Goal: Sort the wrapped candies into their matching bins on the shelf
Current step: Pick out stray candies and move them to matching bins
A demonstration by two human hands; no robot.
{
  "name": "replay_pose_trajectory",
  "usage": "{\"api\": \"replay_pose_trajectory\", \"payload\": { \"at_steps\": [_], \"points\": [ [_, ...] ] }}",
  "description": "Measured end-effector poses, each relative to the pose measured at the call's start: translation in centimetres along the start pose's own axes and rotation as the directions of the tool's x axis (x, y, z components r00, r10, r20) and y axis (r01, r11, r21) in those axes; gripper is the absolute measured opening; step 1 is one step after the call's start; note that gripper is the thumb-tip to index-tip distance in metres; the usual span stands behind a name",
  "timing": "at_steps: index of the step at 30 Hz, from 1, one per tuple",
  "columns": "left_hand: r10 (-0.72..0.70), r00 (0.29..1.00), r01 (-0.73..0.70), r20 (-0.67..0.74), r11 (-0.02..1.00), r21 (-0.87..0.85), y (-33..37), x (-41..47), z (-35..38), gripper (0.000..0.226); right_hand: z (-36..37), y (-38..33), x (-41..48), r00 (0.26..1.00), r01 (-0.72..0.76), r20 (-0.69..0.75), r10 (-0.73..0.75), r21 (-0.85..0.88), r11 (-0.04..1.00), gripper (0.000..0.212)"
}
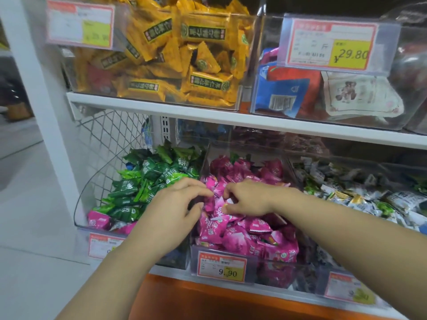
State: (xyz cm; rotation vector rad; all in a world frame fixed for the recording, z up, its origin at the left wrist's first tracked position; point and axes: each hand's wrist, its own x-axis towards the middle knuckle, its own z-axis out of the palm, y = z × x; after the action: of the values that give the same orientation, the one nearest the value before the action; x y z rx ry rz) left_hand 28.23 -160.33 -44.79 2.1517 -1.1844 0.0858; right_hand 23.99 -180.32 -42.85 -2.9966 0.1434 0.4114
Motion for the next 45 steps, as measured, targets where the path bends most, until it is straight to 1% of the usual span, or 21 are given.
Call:
{"api": "replay_pose_trajectory", "payload": {
  "at_steps": [4,7,9,11,14,16,18,20,23,24,25,26,28,29,33,36,40,42,43,44,45],
  "points": [
    [0.005,1.0,-0.005,0.0,1.0,-0.007,-0.1,0.2,-0.1,0.027,-0.9,0.3,-0.6,0.998,0.052,0.016,-0.053,0.049,0.997,0.05],
    [-0.004,1.0,0.004,0.002,1.0,-0.014,-0.2,0.2,-0.1,0.027,-1.6,1.0,-2.1,0.994,0.108,0.017,-0.109,0.032,0.994,0.032],
    [-0.008,1.0,0.009,0.005,1.0,-0.012,-0.2,0.1,0.0,0.027,-1.8,1.6,-3.2,0.99,0.141,-0.023,-0.141,-0.02,0.99,0.02],
    [-0.011,1.0,0.011,0.001,1.0,-0.004,-0.1,0.1,0.0,0.027,-2.0,2.2,-4.4,0.988,0.147,-0.038,-0.15,-0.068,0.987,0.016],
    [-0.018,1.0,0.018,-0.007,1.0,0.003,0.0,0.2,0.1,0.029,-2.3,3.3,-6.0,0.995,0.096,0.003,-0.096,-0.129,0.987,0.018],
    [-0.02,1.0,0.021,-0.014,1.0,0.004,0.0,0.2,0.1,0.029,-2.0,3.8,-6.7,0.998,0.055,0.023,-0.051,-0.232,0.971,0.021],
    [-0.023,1.0,0.023,-0.017,1.0,0.009,0.1,0.2,0.1,0.03,-1.7,4.1,-6.9,0.998,0.057,0.016,-0.055,-0.311,0.949,0.024],
    [-0.028,0.999,0.029,-0.019,1.0,0.012,0.2,0.2,0.2,0.03,-2.0,3.4,-6.8,0.997,0.054,-0.043,-0.069,-0.278,0.959,0.02],
    [-0.036,0.999,0.036,-0.014,0.999,0.021,0.3,0.2,0.2,0.029,-2.5,1.7,-5.6,0.968,0.104,-0.213,-0.132,-0.141,0.985,0.016],
    [-0.038,0.999,0.039,-0.014,0.999,0.021,0.3,0.3,0.2,0.029,-2.5,1.0,-4.8,0.963,0.119,-0.231,-0.138,-0.096,0.988,0.017],
    [-0.041,0.999,0.042,-0.012,0.999,0.02,0.4,0.3,0.2,0.03,-2.4,0.4,-4.0,0.965,0.132,-0.221,-0.141,-0.057,0.99,0.021],
    [-0.044,0.999,0.044,-0.01,0.999,0.017,0.4,0.3,0.2,0.03,-2.1,-0.1,-3.1,0.974,0.135,-0.177,-0.138,-0.026,0.99,0.027],
    [-0.049,0.999,0.049,-0.008,0.999,0.011,0.3,0.2,0.2,0.03,-1.4,-1.0,-1.8,0.988,0.145,-0.056,-0.145,0.011,0.989,0.039],
    [-0.047,0.999,0.047,-0.006,0.999,0.01,0.2,0.2,0.2,0.03,-1.2,-1.2,-1.4,0.987,0.16,-0.012,-0.159,0.009,0.987,0.04],
    [-0.037,0.999,0.037,0.009,0.999,0.019,0.2,0.3,0.0,0.029,-0.6,-1.3,-1.8,0.975,0.208,0.09,-0.203,-0.045,0.977,0.029],
    [-0.035,0.999,0.035,0.011,0.999,0.01,0.3,0.4,-0.1,0.028,-0.2,-0.7,-2.9,0.965,0.245,0.107,-0.24,-0.033,0.969,0.025],
    [-0.037,0.999,0.037,0.01,0.999,0.007,0.3,0.2,-0.2,0.028,-0.7,-0.3,-4.3,0.968,0.177,0.168,-0.185,0.062,0.982,0.03],
    [-0.041,0.999,0.041,0.013,0.999,0.005,0.3,0.2,-0.2,0.028,-1.3,-0.4,-4.5,0.973,0.145,0.165,-0.16,0.1,0.984,0.031],
    [-0.043,0.999,0.042,0.015,0.999,0.005,0.3,0.2,-0.2,0.028,-1.7,-0.7,-4.5,0.979,0.14,0.137,-0.154,0.106,0.984,0.03],
    [-0.043,0.999,0.043,0.017,0.999,0.006,0.3,0.3,-0.2,0.028,-2.0,-0.8,-4.2,0.985,0.141,0.081,-0.15,0.103,0.985,0.028],
    [-0.044,0.999,0.044,0.017,0.999,0.006,0.3,0.3,-0.2,0.028,-2.2,-0.8,-3.8,0.989,0.15,-0.005,-0.151,0.092,0.984,0.025]
  ]
}}
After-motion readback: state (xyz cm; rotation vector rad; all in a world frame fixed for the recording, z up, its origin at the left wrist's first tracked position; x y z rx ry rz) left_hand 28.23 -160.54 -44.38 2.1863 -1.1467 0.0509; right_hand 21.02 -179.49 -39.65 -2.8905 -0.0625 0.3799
